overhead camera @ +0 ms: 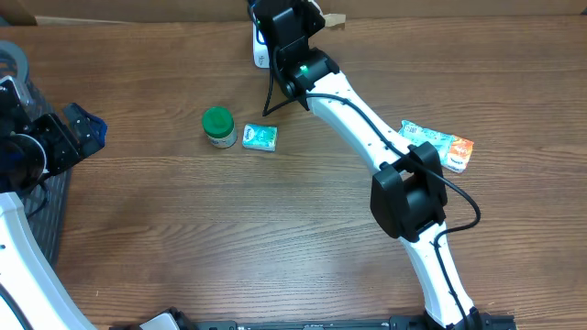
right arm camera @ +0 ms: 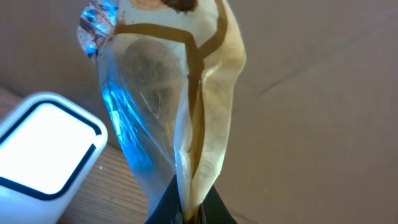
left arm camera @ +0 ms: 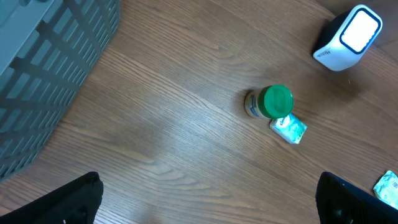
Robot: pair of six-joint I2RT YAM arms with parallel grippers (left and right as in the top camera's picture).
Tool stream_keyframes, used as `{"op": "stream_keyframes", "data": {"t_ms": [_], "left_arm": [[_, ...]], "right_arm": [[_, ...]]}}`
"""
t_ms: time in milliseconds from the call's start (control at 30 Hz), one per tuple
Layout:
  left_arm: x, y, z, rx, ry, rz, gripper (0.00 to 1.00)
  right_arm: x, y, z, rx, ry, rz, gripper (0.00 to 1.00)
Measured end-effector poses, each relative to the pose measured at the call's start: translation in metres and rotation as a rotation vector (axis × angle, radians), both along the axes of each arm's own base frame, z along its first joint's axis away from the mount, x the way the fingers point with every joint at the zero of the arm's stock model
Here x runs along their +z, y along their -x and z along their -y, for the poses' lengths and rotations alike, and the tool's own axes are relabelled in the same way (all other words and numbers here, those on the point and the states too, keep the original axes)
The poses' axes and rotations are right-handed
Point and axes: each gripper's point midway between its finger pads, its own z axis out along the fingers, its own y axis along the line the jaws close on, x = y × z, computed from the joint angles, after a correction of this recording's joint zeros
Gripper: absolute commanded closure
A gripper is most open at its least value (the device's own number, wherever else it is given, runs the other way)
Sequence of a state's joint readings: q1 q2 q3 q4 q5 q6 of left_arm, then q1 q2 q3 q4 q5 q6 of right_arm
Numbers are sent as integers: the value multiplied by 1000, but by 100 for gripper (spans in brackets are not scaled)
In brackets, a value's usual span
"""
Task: Scan the item barcode
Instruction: 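Carry the pouch to the white scanner and hold it over the window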
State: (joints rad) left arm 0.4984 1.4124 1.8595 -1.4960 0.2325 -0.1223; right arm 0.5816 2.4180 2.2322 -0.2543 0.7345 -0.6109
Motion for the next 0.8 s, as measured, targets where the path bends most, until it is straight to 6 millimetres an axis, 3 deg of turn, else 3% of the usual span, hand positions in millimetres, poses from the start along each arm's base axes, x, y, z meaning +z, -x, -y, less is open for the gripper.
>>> {"op": "stream_keyframes", "data": {"t_ms": [167,367,533,800], "left_arm": [[0,0,0,-1,0,0,0],[0,0,0,0,0,0,0],[0,0,0,-1,0,0,1],[0,0,0,-1,0,0,1]], "right_arm": [[-35,-4,-2,19,138,-57,96],[-55,-2,-1,11,206,-97,96],[-50,-2,-4,5,203,-74,96],[-18,-9,1,-71,166,64,96]]}}
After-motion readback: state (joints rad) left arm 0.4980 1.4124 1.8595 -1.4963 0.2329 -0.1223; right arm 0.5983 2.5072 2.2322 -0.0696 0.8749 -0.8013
